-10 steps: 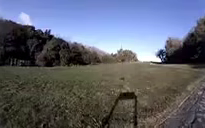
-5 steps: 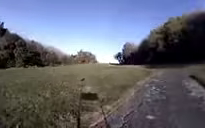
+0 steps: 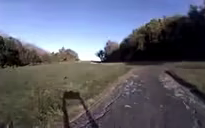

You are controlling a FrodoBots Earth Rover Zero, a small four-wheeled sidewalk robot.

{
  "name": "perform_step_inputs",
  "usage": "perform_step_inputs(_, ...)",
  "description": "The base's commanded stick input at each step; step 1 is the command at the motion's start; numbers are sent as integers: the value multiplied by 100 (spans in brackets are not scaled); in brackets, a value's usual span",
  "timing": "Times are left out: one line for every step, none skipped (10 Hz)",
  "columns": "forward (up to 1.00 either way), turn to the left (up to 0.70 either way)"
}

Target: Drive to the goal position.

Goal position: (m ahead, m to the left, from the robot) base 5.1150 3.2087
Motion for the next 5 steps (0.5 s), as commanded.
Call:
perform_step_inputs(50,-49)
perform_step_inputs(50,-49)
perform_step_inputs(50,-49)
perform_step_inputs(50,-49)
perform_step_inputs(50,-49)
